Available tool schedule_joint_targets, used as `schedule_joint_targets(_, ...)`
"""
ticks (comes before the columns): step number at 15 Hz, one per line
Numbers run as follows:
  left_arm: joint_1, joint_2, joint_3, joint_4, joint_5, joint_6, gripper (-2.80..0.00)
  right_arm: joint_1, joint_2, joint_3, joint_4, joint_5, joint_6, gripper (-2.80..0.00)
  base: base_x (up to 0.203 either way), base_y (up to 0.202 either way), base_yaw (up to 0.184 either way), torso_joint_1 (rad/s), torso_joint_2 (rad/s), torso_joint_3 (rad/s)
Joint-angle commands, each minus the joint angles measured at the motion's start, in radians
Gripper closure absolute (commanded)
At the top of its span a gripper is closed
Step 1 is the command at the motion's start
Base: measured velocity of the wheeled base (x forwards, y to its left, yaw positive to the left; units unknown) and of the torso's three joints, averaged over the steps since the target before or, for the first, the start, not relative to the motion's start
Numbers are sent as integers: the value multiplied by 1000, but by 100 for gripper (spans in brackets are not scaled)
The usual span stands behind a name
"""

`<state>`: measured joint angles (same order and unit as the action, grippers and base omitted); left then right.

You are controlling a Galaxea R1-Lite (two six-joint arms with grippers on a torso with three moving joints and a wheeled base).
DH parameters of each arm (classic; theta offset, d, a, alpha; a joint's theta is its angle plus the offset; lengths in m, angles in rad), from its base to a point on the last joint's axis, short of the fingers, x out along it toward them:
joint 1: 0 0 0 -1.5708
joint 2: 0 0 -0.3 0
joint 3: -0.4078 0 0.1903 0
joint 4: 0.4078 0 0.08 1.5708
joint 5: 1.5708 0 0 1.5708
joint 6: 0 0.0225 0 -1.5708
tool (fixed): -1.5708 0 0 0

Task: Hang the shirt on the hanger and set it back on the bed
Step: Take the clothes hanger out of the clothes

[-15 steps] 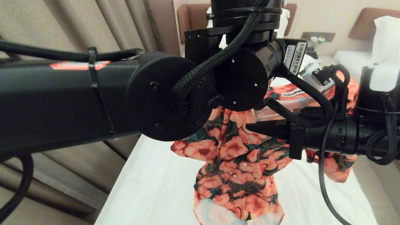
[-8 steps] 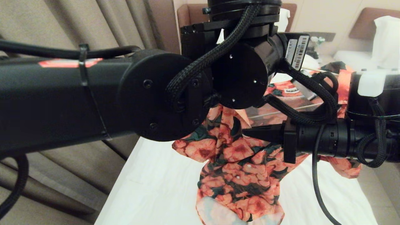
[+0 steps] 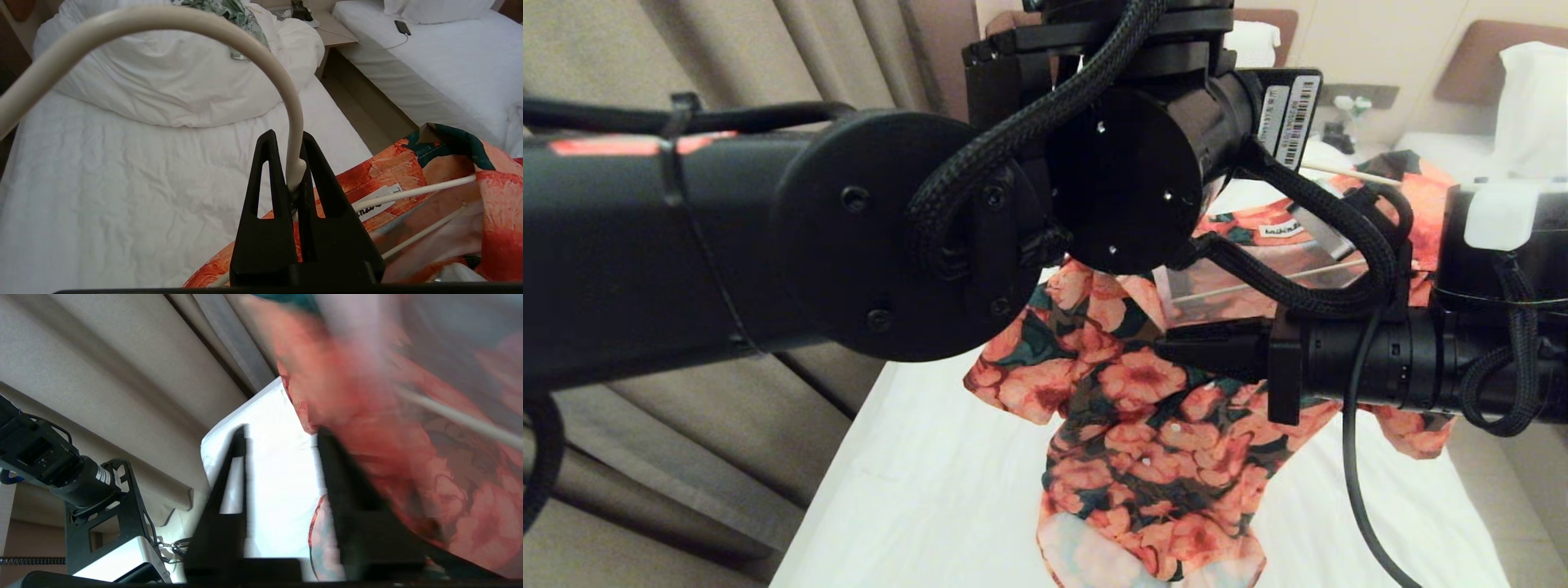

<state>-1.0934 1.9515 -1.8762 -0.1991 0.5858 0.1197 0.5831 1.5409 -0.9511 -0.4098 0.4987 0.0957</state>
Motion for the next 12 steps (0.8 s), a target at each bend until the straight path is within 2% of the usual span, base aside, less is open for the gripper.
schedule_joint_targets(1, 18, -8, 0, -1, 3, 1, 0, -8, -21, -2, 1, 2, 0, -280, 0, 0, 0, 0, 0, 0)
schedule_joint_targets(4, 49, -8, 6, 0, 0, 2, 0, -50, -104, -14, 68, 3, -3, -280, 0, 0, 0, 0, 0, 0)
schedule_joint_targets(10, 99, 0, 5, 1, -3, 2, 0, -80, -300, -164, 440, 3, -39, -280, 0, 0, 0, 0, 0, 0)
schedule_joint_targets(12, 104, -2, 6, 1, -3, 2, 0, -118, -341, -234, 541, 1, -28, -280, 0, 0, 0, 0, 0, 0)
